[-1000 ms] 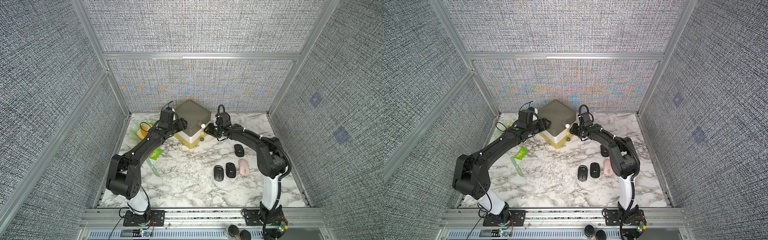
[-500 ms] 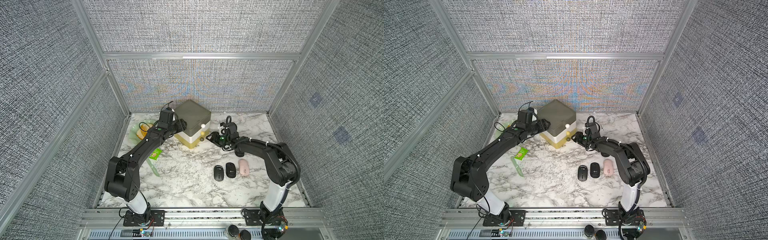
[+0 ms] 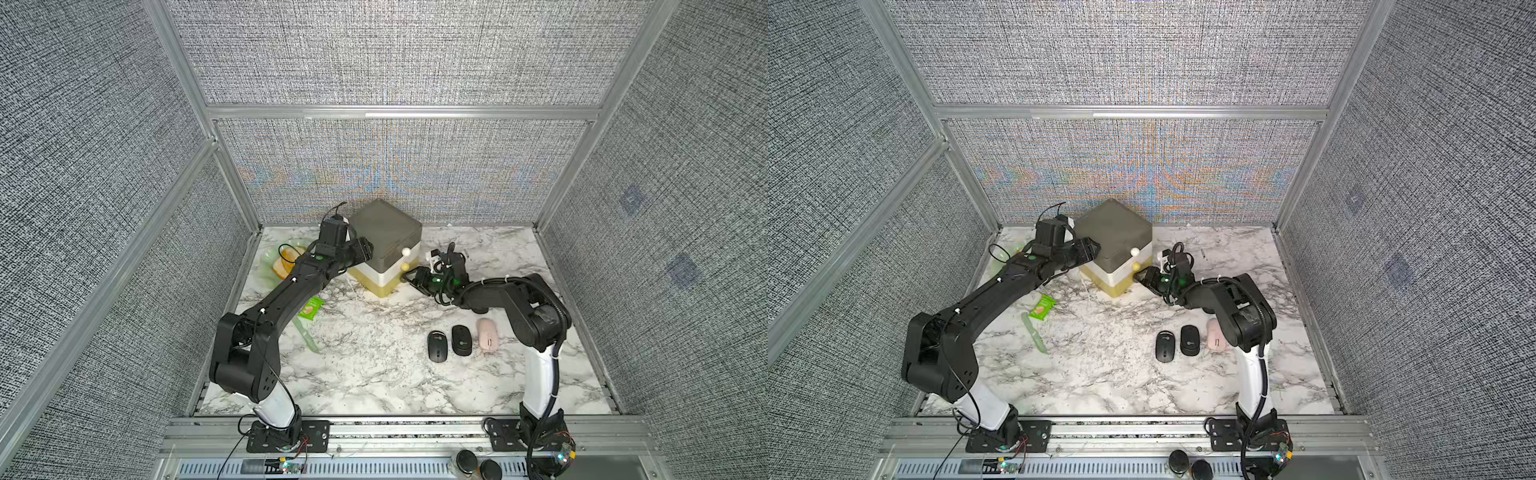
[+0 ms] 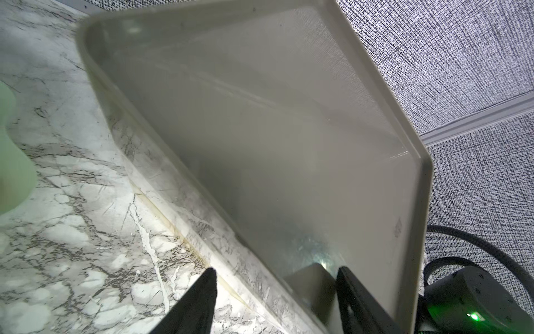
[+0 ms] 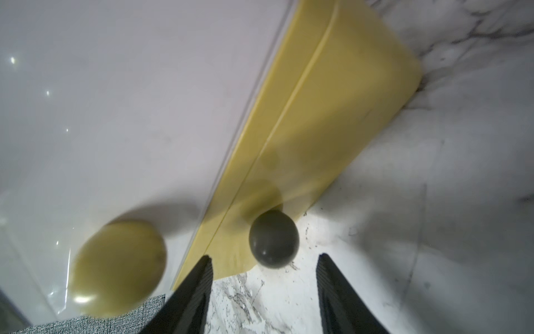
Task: Take the mice out of the drawer
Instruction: Open the drawer in the storage box.
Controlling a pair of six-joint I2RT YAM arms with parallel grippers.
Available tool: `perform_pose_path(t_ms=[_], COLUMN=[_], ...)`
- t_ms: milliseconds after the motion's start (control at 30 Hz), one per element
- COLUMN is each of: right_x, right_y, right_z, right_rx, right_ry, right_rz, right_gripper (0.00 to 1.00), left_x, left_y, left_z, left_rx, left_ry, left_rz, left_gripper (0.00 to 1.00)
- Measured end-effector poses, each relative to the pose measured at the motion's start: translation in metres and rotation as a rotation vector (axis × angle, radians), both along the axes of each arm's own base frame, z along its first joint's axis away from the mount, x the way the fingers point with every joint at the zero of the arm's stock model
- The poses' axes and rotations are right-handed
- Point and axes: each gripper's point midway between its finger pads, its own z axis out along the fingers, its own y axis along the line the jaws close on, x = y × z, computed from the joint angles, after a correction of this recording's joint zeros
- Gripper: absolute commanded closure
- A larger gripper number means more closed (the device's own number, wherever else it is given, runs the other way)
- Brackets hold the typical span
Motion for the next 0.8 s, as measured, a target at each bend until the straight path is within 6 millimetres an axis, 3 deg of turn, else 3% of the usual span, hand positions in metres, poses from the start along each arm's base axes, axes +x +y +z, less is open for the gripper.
perform_pose_path(t_ms=[467,800], right_x=[0.008,0.016], right_y=[0.009,0.012], right_z=[-0.005,-0.005], right_rx=[0.035,0.043], right_ry=[-0.061,-0.080], right_rz=[0.034,0.049], right_gripper=[0.57,0.74], left_x=[0.002,0.003], left_y=[0.000,0.000], left_z=[-0.001,-0.001], left_rx=[0.004,0.002], left_ry=[0.005,0.007], left_rz=[0.003,0.010], left_gripper=[0.34,0.34])
